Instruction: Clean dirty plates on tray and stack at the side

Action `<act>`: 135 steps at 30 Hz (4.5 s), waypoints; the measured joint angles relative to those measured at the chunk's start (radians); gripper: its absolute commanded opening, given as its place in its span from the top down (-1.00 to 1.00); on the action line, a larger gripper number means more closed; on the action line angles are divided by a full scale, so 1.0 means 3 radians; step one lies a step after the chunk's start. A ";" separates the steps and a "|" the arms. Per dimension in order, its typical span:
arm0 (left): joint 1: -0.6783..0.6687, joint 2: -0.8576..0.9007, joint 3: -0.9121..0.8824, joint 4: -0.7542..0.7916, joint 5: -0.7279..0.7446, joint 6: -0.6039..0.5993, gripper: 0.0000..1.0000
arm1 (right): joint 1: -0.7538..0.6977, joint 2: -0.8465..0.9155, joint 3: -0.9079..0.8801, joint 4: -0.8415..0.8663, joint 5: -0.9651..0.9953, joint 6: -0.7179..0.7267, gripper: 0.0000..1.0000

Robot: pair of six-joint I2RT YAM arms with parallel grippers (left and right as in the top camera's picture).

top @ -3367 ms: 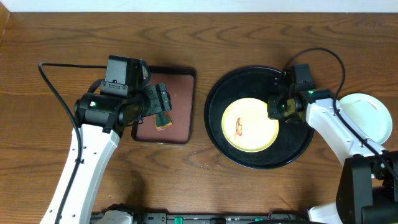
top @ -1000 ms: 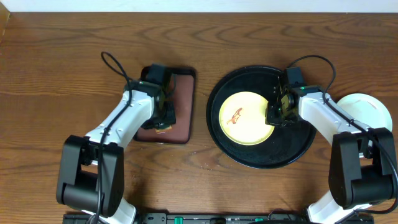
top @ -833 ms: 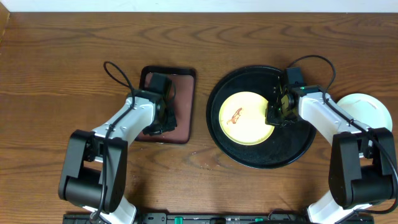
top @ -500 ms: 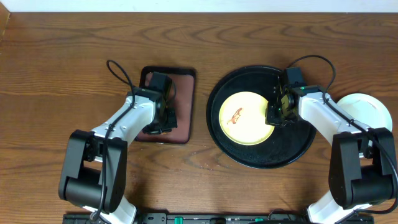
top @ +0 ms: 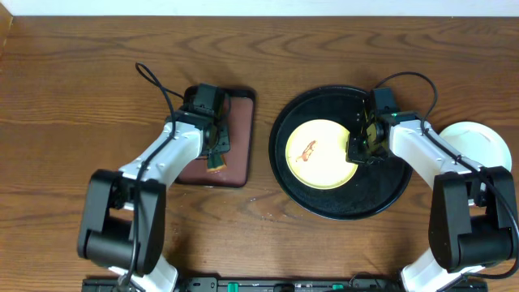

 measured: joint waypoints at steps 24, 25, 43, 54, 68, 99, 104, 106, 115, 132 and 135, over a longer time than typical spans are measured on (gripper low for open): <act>0.0003 -0.0434 0.0003 -0.0711 0.0287 0.0178 0.20 | 0.0000 0.0000 0.0000 -0.0001 -0.0001 0.0000 0.98; 0.0003 -0.0413 -0.0051 -0.0650 0.0295 0.0155 0.30 | 0.0000 0.0000 0.0000 -0.0001 0.0000 -0.0001 0.98; -0.0010 -0.0221 0.0189 -0.1104 0.0529 0.0100 0.85 | 0.0000 0.0000 0.0000 0.0009 -0.0001 -0.0001 0.98; -0.0603 -0.0477 0.0682 -0.0305 0.1216 0.0064 0.86 | 0.0000 0.0000 -0.0001 0.0025 -0.0008 -0.0019 0.98; -0.1469 0.0666 0.0680 0.0818 0.1465 -0.0721 0.85 | -0.0001 0.0000 -0.0006 0.0060 -0.0018 -0.0113 0.98; -0.1540 0.0921 0.1235 -0.0042 0.0097 -0.0641 0.85 | -0.0001 0.0000 -0.0006 0.0009 -0.0050 -0.0132 0.98; -0.1506 0.0955 0.1211 0.0413 0.0521 -0.0795 0.85 | -0.0001 0.0000 -0.0006 0.0009 -0.0051 -0.0132 0.97; -0.1544 0.0963 0.1211 0.0515 0.0618 -0.0855 0.85 | -0.0001 0.0000 -0.0006 0.0009 -0.0050 -0.0132 0.98; -0.1827 0.1122 0.1212 0.0793 0.0762 -0.1002 0.85 | -0.0001 0.0000 -0.0006 0.0015 -0.0048 -0.0132 0.98; -0.1183 0.1142 0.1358 0.0267 0.1095 -0.0710 0.86 | -0.0001 0.0000 -0.0006 0.0011 -0.0048 -0.0135 0.98; -0.1104 0.1120 0.1462 -0.0135 0.1024 -0.0654 0.85 | -0.0001 0.0000 -0.0006 0.0014 -0.0051 -0.0135 0.97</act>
